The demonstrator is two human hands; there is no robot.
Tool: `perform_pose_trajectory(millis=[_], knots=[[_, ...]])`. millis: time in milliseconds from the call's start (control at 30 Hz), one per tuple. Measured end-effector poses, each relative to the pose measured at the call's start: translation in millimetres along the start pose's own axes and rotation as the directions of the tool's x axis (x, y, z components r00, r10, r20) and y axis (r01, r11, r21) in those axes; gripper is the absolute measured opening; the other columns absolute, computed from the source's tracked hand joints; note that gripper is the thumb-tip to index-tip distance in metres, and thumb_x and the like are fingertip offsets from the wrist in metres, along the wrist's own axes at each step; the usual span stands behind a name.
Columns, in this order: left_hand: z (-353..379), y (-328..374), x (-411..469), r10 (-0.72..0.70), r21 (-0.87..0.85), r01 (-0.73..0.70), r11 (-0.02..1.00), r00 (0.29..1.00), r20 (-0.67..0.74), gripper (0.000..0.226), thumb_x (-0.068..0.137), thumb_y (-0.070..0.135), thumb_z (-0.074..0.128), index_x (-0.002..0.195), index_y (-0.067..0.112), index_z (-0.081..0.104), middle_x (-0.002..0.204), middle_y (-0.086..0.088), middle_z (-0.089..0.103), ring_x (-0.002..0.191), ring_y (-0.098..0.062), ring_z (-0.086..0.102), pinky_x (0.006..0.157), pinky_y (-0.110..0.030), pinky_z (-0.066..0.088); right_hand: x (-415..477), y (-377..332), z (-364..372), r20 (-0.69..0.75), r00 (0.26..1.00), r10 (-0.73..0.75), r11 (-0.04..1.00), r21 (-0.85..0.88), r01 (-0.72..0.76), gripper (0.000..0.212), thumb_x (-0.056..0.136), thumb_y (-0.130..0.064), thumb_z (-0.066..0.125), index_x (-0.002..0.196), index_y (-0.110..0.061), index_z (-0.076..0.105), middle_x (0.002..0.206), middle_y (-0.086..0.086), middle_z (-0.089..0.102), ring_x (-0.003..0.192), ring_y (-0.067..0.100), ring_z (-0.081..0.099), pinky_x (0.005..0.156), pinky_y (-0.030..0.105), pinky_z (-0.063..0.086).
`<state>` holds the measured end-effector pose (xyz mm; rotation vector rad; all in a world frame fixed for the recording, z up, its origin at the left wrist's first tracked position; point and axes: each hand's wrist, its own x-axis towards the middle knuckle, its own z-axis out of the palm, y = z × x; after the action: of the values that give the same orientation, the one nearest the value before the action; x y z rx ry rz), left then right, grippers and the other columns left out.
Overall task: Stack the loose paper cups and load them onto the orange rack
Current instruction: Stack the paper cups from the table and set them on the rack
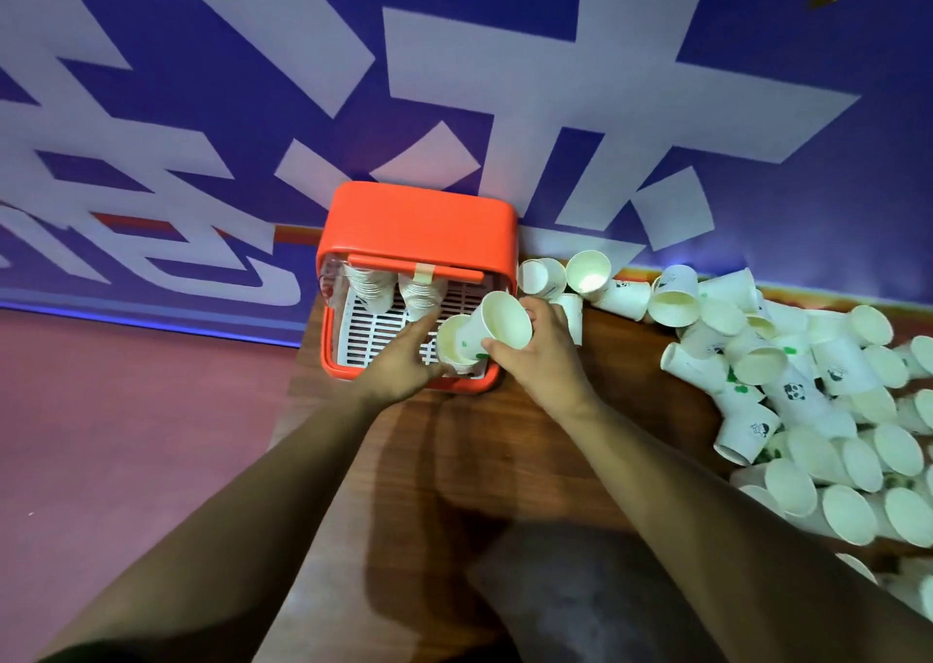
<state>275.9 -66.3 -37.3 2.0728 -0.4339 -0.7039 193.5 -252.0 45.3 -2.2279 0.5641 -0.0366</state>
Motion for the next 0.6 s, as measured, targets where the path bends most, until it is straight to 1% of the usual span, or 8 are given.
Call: perform_pose_trajectory(millis=[67,100,167,267,333,433,500,600], knots=[[-7,-3,-5,-0.053,-0.122,0.05,0.991,0.998,-0.023,0.063,0.092,0.014,0.064,0.149,0.025,0.038,0.144,0.0,0.048,0.132,-0.016,0.048,0.102,-0.026,0.041,2,1,11,0.017,1.0,-0.01,1.0,0.011,0.01,0.067,0.073,-0.032,0.082,0.13,-0.017,0.05,0.126,0.0,0.046,0.117,0.014,0.047,0.099,0.023,0.039],[-9,-2,-8,-0.078,-0.172,0.069,0.983,0.996,-0.05,0.052,0.096,0.011,0.058,0.145,0.023,0.045,0.138,0.001,0.052,0.129,-0.016,0.05,0.099,-0.021,0.04,2,1,16,0.027,0.999,-0.024,1.0,0.009,0.023,0.068,0.073,-0.03,0.082,0.131,-0.015,0.049,0.127,0.001,0.045,0.117,0.015,0.047,0.098,0.021,0.037],[-13,0,-10,-0.119,-0.266,0.094,0.959,0.99,-0.078,0.038,0.1,0.021,0.056,0.138,0.021,0.054,0.132,0.005,0.057,0.124,-0.01,0.053,0.096,-0.015,0.039,1,1,25,0.048,0.996,-0.069,0.997,-0.024,0.07,0.071,0.073,-0.028,0.082,0.133,-0.013,0.048,0.128,0.003,0.044,0.117,0.017,0.048,0.097,0.021,0.037],[-15,2,-10,-0.106,-0.342,0.082,0.936,0.993,-0.052,0.043,0.095,0.049,0.056,0.136,0.034,0.056,0.134,0.011,0.059,0.123,-0.005,0.054,0.103,-0.027,0.042,3,2,38,0.095,0.985,-0.141,0.978,-0.143,0.154,0.075,0.073,-0.027,0.082,0.137,-0.011,0.046,0.13,0.006,0.042,0.121,0.023,0.048,0.101,0.031,0.041],[-13,0,-7,-0.075,-0.344,0.06,0.937,0.997,-0.031,0.045,0.092,0.054,0.06,0.134,0.04,0.056,0.129,0.011,0.062,0.119,-0.005,0.058,0.099,-0.026,0.045,6,3,44,0.152,0.98,-0.128,0.966,-0.206,0.159,0.078,0.074,-0.029,0.082,0.14,-0.015,0.043,0.133,0.006,0.041,0.124,0.024,0.047,0.103,0.033,0.041],[-9,1,-6,-0.031,-0.289,0.024,0.957,0.999,-0.018,0.038,0.095,0.035,0.064,0.132,0.034,0.057,0.126,0.008,0.063,0.107,0.001,0.062,0.088,-0.016,0.051,13,8,50,0.27,0.961,-0.06,0.969,-0.215,0.121,0.081,0.078,-0.031,0.078,0.147,-0.016,0.036,0.141,0.008,0.04,0.13,0.026,0.044,0.107,0.037,0.04],[-6,-2,-5,0.017,-0.218,-0.023,0.976,0.999,-0.03,0.039,0.096,0.022,0.063,0.134,0.028,0.056,0.129,0.006,0.062,0.107,-0.001,0.063,0.091,-0.02,0.053,16,11,51,0.305,0.951,-0.048,0.969,-0.217,0.118,0.083,0.081,-0.029,0.076,0.15,-0.015,0.033,0.147,0.009,0.04,0.135,0.026,0.039,0.11,0.035,0.035],[-5,-8,-6,0.063,-0.134,-0.073,0.988,0.995,-0.079,0.045,0.095,0.019,0.064,0.137,0.026,0.055,0.131,0.005,0.062,0.11,-0.009,0.064,0.095,-0.027,0.052,20,12,53,0.269,0.963,-0.007,0.975,-0.213,0.067,0.088,0.078,-0.027,0.079,0.15,-0.014,0.031,0.148,0.01,0.043,0.135,0.025,0.041,0.108,0.032,0.034]])
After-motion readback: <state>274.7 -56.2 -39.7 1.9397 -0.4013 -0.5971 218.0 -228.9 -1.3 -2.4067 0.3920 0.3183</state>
